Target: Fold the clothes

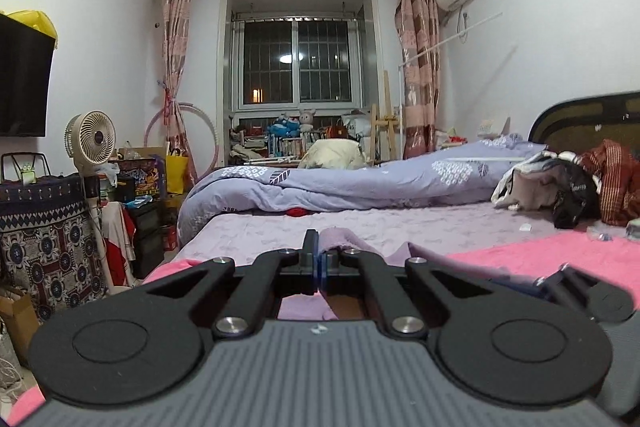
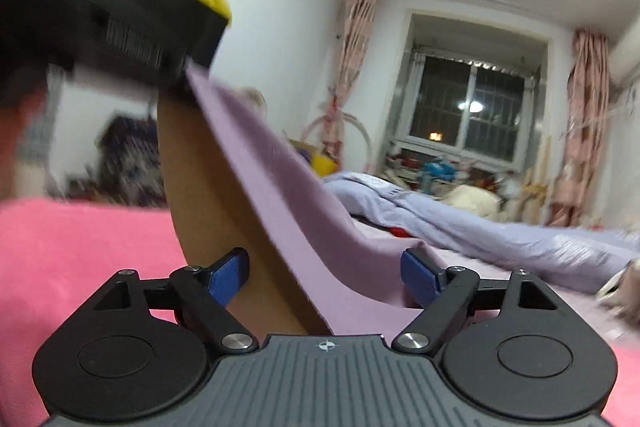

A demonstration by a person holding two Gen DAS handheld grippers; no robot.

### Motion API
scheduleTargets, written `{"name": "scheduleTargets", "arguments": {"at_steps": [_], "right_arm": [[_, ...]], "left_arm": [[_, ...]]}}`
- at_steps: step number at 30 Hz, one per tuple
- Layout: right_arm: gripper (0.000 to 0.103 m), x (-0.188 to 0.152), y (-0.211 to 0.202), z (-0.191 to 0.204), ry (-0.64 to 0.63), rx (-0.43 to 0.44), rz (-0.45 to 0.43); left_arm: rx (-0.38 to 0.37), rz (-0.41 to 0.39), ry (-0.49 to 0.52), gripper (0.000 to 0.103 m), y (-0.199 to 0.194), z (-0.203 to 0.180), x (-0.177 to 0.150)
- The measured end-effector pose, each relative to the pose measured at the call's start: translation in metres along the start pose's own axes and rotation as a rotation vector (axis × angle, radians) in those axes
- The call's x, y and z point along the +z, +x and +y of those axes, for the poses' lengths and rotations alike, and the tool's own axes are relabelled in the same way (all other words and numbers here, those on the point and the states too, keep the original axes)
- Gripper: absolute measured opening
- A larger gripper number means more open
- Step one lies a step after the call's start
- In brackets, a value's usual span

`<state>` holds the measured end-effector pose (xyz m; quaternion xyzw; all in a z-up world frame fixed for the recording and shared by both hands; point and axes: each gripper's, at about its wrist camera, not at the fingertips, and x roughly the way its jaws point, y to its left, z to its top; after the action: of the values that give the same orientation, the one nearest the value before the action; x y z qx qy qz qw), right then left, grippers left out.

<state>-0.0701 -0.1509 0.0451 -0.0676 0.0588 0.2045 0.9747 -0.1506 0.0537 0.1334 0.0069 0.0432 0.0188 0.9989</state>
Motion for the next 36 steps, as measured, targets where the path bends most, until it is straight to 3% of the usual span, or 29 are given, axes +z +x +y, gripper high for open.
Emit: {"name": "scheduleTargets", "arguments": {"at_steps": [8, 12, 14, 15, 17, 19, 24, 27, 30, 33, 36], "right_arm": [[0.080, -0.003, 0.009, -0.041, 0.211, -0.125, 0.098], [0.071, -0.022, 0.023, -0.045, 0.087, -0.115, 0.250], [0.069, -0.035, 0.026, -0.032, 0.039, -0.036, 0.297], [0.066, -0.036, 0.026, -0.025, 0.009, -0.055, 0.296], [0.056, -0.034, 0.028, -0.020, -0.018, -0.108, 0.298], [0.024, -0.027, 0.037, -0.029, 0.046, -0.152, 0.305], [0.008, -0.015, 0.057, -0.071, 0.112, -0.184, 0.334], [0.006, -0.007, 0.068, -0.096, 0.150, -0.205, 0.346], [0.006, 0.047, 0.054, -0.124, 0.179, -0.258, 0.196], [0.006, 0.028, 0.017, -0.128, 0.171, -0.245, 0.229], [0.006, 0.009, -0.020, -0.132, 0.164, -0.231, 0.263]], "left_arm": [[0.061, -0.007, -0.022, 0.000, -0.002, 0.014, -0.006], [0.062, -0.003, -0.031, 0.000, 0.001, 0.014, -0.011], [0.067, -0.004, -0.020, 0.000, 0.000, 0.014, -0.011], [0.072, -0.001, -0.018, 0.000, 0.002, 0.015, -0.012], [0.084, 0.004, -0.014, 0.000, 0.006, 0.016, -0.012], [0.096, 0.009, -0.010, 0.000, 0.009, 0.017, -0.012], [0.125, 0.023, 0.000, 0.000, 0.018, 0.020, -0.013], [0.147, 0.028, -0.025, 0.000, 0.033, 0.023, 0.001], [0.149, 0.004, -0.077, 0.000, 0.044, 0.025, 0.025], [0.077, -0.089, -0.108, 0.000, 0.016, 0.016, 0.039], [0.006, -0.082, -0.029, 0.000, -0.019, -0.001, 0.021]]}}
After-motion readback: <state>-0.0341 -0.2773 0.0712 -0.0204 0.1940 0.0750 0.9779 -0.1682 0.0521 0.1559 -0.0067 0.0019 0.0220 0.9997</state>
